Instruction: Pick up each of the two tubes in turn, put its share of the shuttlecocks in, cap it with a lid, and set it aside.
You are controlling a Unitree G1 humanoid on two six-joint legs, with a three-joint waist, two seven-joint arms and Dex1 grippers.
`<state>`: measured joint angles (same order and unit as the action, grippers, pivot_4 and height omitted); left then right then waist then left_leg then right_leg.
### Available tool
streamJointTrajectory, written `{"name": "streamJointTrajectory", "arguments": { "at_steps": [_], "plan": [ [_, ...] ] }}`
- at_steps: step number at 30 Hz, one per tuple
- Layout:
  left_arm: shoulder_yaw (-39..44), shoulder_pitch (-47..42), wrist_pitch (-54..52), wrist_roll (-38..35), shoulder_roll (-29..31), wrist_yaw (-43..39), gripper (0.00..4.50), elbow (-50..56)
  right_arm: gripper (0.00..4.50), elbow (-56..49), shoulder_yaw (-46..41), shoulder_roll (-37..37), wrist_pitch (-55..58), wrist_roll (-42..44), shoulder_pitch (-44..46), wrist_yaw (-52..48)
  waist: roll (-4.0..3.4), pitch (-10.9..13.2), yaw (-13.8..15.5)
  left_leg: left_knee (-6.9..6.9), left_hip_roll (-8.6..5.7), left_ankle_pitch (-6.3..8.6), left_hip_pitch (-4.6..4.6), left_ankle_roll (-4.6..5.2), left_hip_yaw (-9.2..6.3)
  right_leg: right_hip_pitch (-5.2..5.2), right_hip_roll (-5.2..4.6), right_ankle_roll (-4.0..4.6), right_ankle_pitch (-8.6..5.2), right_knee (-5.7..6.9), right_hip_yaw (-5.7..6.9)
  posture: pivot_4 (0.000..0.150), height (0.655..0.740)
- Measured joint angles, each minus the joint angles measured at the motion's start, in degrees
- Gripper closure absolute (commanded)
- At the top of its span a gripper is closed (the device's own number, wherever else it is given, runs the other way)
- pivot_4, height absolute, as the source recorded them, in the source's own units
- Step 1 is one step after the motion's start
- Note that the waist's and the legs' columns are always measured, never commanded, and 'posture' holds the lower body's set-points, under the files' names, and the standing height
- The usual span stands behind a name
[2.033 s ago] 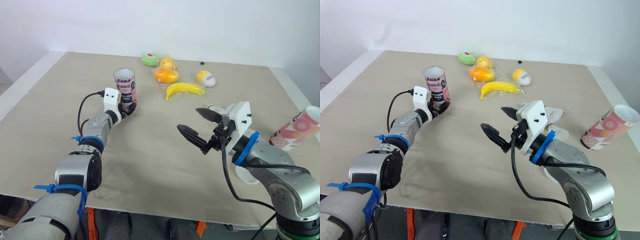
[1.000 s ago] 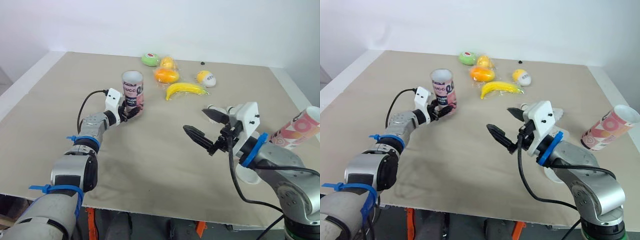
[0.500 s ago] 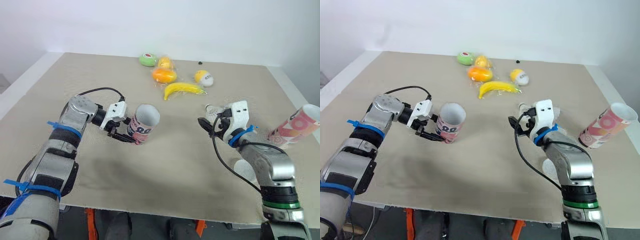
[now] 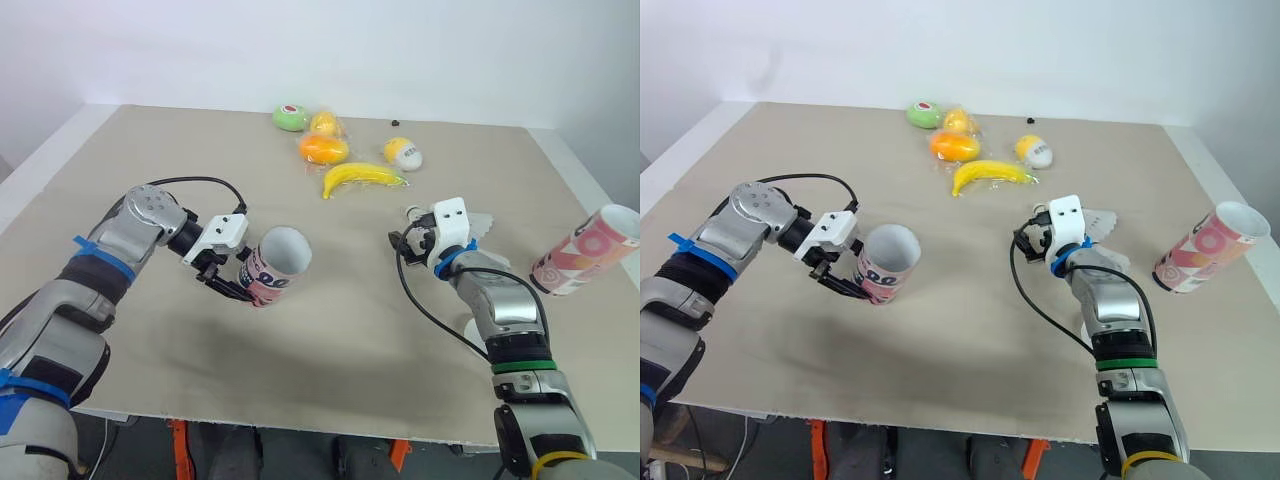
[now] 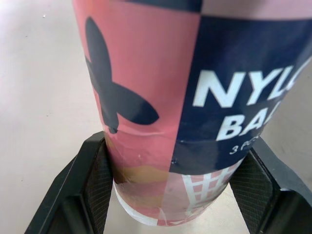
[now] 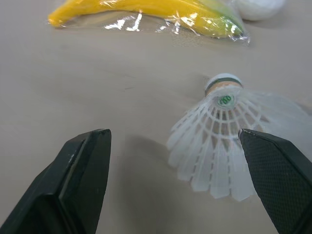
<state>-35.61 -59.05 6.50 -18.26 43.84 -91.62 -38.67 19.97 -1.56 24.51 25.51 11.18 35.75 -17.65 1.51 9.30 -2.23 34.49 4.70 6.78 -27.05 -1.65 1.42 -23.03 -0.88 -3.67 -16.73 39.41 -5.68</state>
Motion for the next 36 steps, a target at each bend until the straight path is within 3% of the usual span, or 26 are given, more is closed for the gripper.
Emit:
{"name": "streamJointTrajectory", "arguments": {
  "at_steps": [7, 9, 17, 19, 21, 22, 25, 30, 36],
  "plan": [
    [0.6, 2.4, -0.1, -1.6, 0.7, 0.5, 1.36, 2.1, 4.17, 1.1, 0.1, -1.3, -2.0, -2.3, 0.5, 0.1, -0.07, 0.0, -0.2, -0.03, -0.02, 0.02, 0.00, 0.01, 0.01, 0.00, -0.02, 0.00, -0.08, 0.03, -0.01, 0.150, 0.7179],
    [0.8, 3.2, -0.2, -2.0, 0.7, 0.9, 1.36, 3.1, 4.45, -3.2, 0.1, -1.4, -1.8, -2.5, -0.4, -0.6, -0.13, -0.1, -0.1, -0.03, -0.03, 0.02, 0.00, 0.02, 0.00, 0.02, -0.03, -0.01, -0.10, 0.03, 0.01, 0.150, 0.7179],
    [1.0, 3.8, -0.7, -2.2, -0.4, 1.1, 1.36, 3.0, 4.45, -24.6, 1.4, 2.2, 1.4, 1.1, -4.0, -8.9, -0.44, -0.2, 0.7, 0.02, -0.07, 0.05, 0.03, 0.05, 0.01, 0.10, -0.08, -0.05, -0.15, 0.02, 0.03, 0.150, 0.7179],
    [0.9, 3.1, -0.7, -2.2, -1.8, 1.0, 1.36, 1.1, 4.45, -35.3, 1.4, 9.0, 2.6, 5.0, -4.2, -16.9, -0.58, -0.2, 1.4, 0.03, -0.18, 0.06, 0.02, 0.06, 0.02, 0.12, -0.21, -0.12, -0.20, 0.02, 0.04, 0.150, 0.7179],
    [0.6, 2.8, -0.7, -2.2, -2.0, 0.8, 1.36, 0.7, 4.45, -40.0, 0.9, 10.7, 2.7, 7.0, -4.0, -19.8, -0.51, -0.3, 1.4, 0.04, -0.15, 0.10, 0.08, 0.08, 0.00, 0.23, -0.18, -0.10, -0.21, -0.02, 0.07, 0.150, 0.7179],
    [0.2, 2.3, -0.7, -2.2, -2.7, 0.7, 1.36, -0.2, 4.45, -48.5, 0.1, 16.2, 4.7, 13.6, -5.6, -26.7, -0.53, -0.3, 1.7, 0.03, -0.21, 0.11, 0.11, 0.09, -0.03, 0.30, -0.27, -0.13, -0.23, -0.05, 0.11, 0.150, 0.7179],
    [-0.4, 1.7, -0.7, -2.2, -3.2, 0.8, 1.36, -1.4, 4.45, -54.2, -0.9, 21.8, 8.2, 19.7, -6.0, -32.5, -0.43, -0.3, 1.7, 0.09, -0.22, 0.14, 0.25, 0.10, -0.01, 0.49, -0.34, -0.13, -0.22, -0.09, 0.12, 0.150, 0.7179],
    [-1.8, 0.3, -0.7, -2.2, -3.8, 0.8, 1.36, -3.5, 4.45, -54.7, 1.8, 27.3, 9.7, 20.1, -2.7, -37.6, -0.40, -0.4, 1.5, 0.24, -0.20, 0.14, 0.45, 0.11, 0.10, 0.66, -0.38, 0.07, -0.28, -0.14, 0.10, 0.150, 0.7179],
    [-3.0, -1.2, -0.4, -2.3, -4.7, 0.0, 1.36, -5.5, 4.45, -47.1, 15.2, 23.8, 6.6, 10.4, 7.0, -40.0, -0.42, -0.4, 1.4, 0.36, -0.22, 0.16, 0.50, 0.13, 0.13, 0.56, -0.44, 0.05, -0.28, -0.14, 0.09, 0.150, 0.7179]
  ]
}}
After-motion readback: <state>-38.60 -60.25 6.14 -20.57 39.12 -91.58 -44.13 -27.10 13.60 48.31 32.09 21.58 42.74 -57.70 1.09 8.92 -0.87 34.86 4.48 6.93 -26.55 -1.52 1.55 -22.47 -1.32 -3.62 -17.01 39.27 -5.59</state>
